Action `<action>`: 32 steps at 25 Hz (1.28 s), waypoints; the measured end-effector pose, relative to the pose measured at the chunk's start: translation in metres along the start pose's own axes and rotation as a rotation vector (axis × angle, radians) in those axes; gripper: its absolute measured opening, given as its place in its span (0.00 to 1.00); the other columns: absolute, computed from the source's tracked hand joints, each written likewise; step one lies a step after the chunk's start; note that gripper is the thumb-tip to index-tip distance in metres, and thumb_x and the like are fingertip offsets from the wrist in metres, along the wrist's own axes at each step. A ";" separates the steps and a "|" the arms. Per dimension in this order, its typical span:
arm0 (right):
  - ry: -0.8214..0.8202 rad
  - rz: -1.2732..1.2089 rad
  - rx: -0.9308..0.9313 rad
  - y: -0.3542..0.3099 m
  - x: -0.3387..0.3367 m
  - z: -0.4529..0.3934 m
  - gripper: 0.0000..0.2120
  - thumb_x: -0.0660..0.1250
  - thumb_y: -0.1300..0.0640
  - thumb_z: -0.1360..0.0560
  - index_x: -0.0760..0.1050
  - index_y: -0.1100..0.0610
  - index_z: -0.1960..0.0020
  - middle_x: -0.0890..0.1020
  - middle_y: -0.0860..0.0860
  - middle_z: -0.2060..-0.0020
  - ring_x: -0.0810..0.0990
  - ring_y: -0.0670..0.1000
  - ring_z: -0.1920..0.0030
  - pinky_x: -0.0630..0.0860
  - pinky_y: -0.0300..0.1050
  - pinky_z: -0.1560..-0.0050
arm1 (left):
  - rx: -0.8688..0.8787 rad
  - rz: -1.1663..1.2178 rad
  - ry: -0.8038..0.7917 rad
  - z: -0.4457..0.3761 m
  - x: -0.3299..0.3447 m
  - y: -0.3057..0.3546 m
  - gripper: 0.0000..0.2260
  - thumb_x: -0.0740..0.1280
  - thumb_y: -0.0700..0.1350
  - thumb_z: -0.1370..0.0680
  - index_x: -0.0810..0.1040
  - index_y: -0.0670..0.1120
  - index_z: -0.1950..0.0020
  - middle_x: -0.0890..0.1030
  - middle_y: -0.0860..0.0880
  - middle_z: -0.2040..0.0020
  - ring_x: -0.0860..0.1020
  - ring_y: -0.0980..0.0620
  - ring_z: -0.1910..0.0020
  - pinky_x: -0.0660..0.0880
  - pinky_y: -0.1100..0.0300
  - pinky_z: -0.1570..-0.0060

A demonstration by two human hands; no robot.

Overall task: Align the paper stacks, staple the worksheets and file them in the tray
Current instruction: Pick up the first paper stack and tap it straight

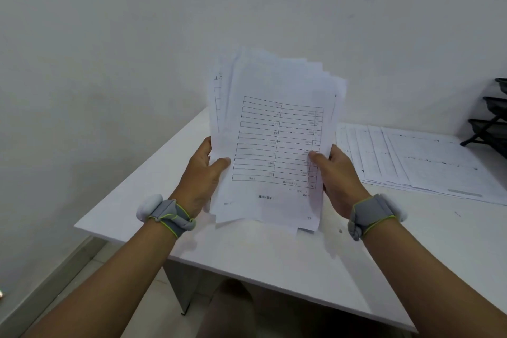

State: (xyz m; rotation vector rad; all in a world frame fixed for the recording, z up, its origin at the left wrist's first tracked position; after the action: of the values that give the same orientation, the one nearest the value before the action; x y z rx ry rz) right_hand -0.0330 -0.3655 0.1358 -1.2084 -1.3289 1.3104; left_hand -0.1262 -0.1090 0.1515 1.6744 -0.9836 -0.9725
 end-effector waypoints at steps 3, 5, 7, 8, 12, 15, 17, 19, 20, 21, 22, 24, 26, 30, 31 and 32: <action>0.011 -0.048 -0.122 -0.022 0.004 0.001 0.11 0.61 0.59 0.18 0.76 0.48 0.40 0.83 0.47 0.43 0.82 0.51 0.42 0.79 0.50 0.41 | 0.034 -0.061 0.005 -0.005 0.002 0.016 0.17 0.63 0.39 0.20 0.72 0.62 0.43 0.81 0.67 0.50 0.81 0.66 0.51 0.75 0.73 0.56; 0.046 -0.048 -0.183 -0.032 0.003 0.001 0.12 0.61 0.58 0.18 0.76 0.48 0.38 0.83 0.46 0.43 0.82 0.49 0.43 0.80 0.45 0.44 | 0.076 -0.090 0.051 -0.009 0.001 0.029 0.16 0.62 0.39 0.20 0.72 0.61 0.42 0.79 0.67 0.49 0.78 0.72 0.52 0.72 0.78 0.57; 0.083 -0.053 -0.228 -0.039 0.001 0.002 0.12 0.61 0.58 0.18 0.76 0.48 0.38 0.83 0.45 0.44 0.82 0.46 0.45 0.80 0.41 0.48 | 0.115 -0.121 0.114 -0.012 -0.003 0.040 0.15 0.61 0.39 0.20 0.71 0.59 0.40 0.77 0.68 0.49 0.75 0.76 0.54 0.69 0.81 0.60; 0.095 -0.066 -0.245 -0.041 -0.001 0.003 0.11 0.61 0.58 0.18 0.76 0.48 0.38 0.83 0.44 0.44 0.82 0.44 0.46 0.80 0.39 0.49 | 0.129 -0.127 0.137 -0.013 -0.005 0.043 0.15 0.61 0.40 0.21 0.71 0.58 0.40 0.77 0.67 0.49 0.75 0.76 0.55 0.69 0.81 0.61; 0.114 -0.113 -0.259 -0.039 -0.004 0.002 0.08 0.63 0.58 0.19 0.76 0.49 0.44 0.83 0.42 0.50 0.82 0.38 0.54 0.79 0.34 0.57 | 0.110 -0.100 0.164 -0.013 -0.004 0.037 0.14 0.63 0.41 0.21 0.73 0.57 0.39 0.79 0.64 0.49 0.78 0.70 0.54 0.71 0.78 0.61; 0.111 -0.130 -0.256 -0.032 -0.005 0.002 0.07 0.64 0.58 0.21 0.76 0.49 0.44 0.84 0.40 0.53 0.83 0.38 0.55 0.79 0.32 0.59 | 0.086 -0.074 0.156 -0.011 -0.001 0.032 0.12 0.64 0.45 0.21 0.71 0.57 0.38 0.78 0.64 0.48 0.77 0.71 0.54 0.72 0.78 0.61; 0.097 -0.119 -0.249 -0.027 -0.003 0.002 0.10 0.64 0.58 0.21 0.76 0.48 0.42 0.84 0.40 0.50 0.83 0.40 0.52 0.79 0.34 0.58 | 0.078 -0.060 0.154 -0.011 0.001 0.030 0.12 0.65 0.48 0.21 0.71 0.55 0.38 0.78 0.63 0.47 0.78 0.70 0.53 0.72 0.76 0.60; 0.090 -0.104 -0.233 -0.020 -0.001 0.002 0.12 0.65 0.57 0.21 0.75 0.48 0.39 0.83 0.41 0.48 0.82 0.41 0.50 0.78 0.36 0.55 | 0.065 -0.046 0.156 -0.009 0.004 0.027 0.11 0.66 0.50 0.21 0.71 0.56 0.39 0.79 0.62 0.47 0.78 0.68 0.52 0.72 0.75 0.60; 0.089 -0.097 -0.223 -0.015 0.000 0.002 0.13 0.64 0.57 0.21 0.75 0.48 0.38 0.83 0.40 0.48 0.82 0.41 0.50 0.77 0.35 0.54 | 0.057 -0.034 0.157 -0.007 0.006 0.025 0.11 0.66 0.51 0.21 0.72 0.56 0.39 0.79 0.62 0.47 0.78 0.68 0.53 0.73 0.75 0.60; 0.088 -0.093 -0.211 -0.011 0.001 0.002 0.13 0.64 0.56 0.21 0.75 0.48 0.38 0.83 0.40 0.47 0.82 0.40 0.49 0.77 0.35 0.54 | 0.048 -0.018 0.154 -0.006 0.008 0.022 0.10 0.66 0.51 0.21 0.72 0.56 0.39 0.79 0.62 0.48 0.78 0.68 0.53 0.73 0.75 0.59; 0.085 -0.091 -0.197 -0.006 0.002 0.002 0.13 0.64 0.56 0.21 0.74 0.48 0.37 0.83 0.39 0.47 0.82 0.39 0.50 0.77 0.34 0.55 | 0.035 -0.002 0.147 -0.005 0.011 0.019 0.10 0.65 0.51 0.20 0.72 0.55 0.39 0.80 0.61 0.48 0.79 0.68 0.52 0.73 0.74 0.58; 0.080 -0.078 -0.174 -0.002 0.004 0.003 0.12 0.63 0.55 0.20 0.74 0.46 0.38 0.82 0.38 0.47 0.81 0.36 0.51 0.77 0.32 0.56 | 0.021 0.007 0.134 -0.003 0.016 0.016 0.10 0.63 0.51 0.19 0.72 0.55 0.38 0.79 0.61 0.46 0.78 0.66 0.49 0.72 0.72 0.55; 0.081 -0.060 -0.169 -0.004 0.005 0.003 0.11 0.61 0.54 0.19 0.74 0.45 0.38 0.82 0.38 0.47 0.81 0.34 0.52 0.77 0.29 0.59 | 0.038 -0.017 0.146 -0.004 0.016 0.020 0.10 0.61 0.51 0.18 0.72 0.56 0.37 0.78 0.63 0.46 0.77 0.68 0.48 0.71 0.73 0.53; 0.102 -0.033 -0.211 -0.022 0.003 -0.001 0.07 0.62 0.52 0.19 0.75 0.43 0.44 0.82 0.36 0.52 0.81 0.33 0.55 0.77 0.28 0.60 | 0.077 -0.068 0.185 -0.012 0.007 0.033 0.12 0.61 0.51 0.18 0.70 0.57 0.35 0.77 0.63 0.46 0.75 0.69 0.49 0.69 0.73 0.53; 0.109 -0.036 -0.224 -0.026 0.003 -0.002 0.06 0.62 0.53 0.20 0.75 0.43 0.46 0.82 0.36 0.53 0.81 0.33 0.55 0.77 0.29 0.60 | 0.077 -0.069 0.198 -0.013 0.005 0.034 0.11 0.61 0.51 0.19 0.70 0.57 0.36 0.77 0.64 0.46 0.75 0.69 0.49 0.70 0.72 0.53; 0.112 -0.038 -0.233 -0.028 0.002 -0.004 0.05 0.63 0.53 0.20 0.74 0.43 0.46 0.82 0.37 0.53 0.81 0.33 0.55 0.77 0.30 0.60 | 0.074 -0.065 0.216 -0.014 0.003 0.034 0.10 0.61 0.52 0.19 0.71 0.57 0.38 0.77 0.64 0.47 0.75 0.69 0.49 0.70 0.71 0.54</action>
State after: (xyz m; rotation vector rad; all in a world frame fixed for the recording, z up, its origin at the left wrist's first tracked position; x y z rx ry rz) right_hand -0.0313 -0.3616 0.1639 -1.3861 -1.4446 1.0666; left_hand -0.1181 -0.1150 0.1873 1.8404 -0.8347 -0.7858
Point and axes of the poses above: each hand's wrist, its own z-axis away from the middle knuckle, its own x-axis out of the palm, y = z × x, the point moved 8 cm from there along -z, towards the middle knuckle
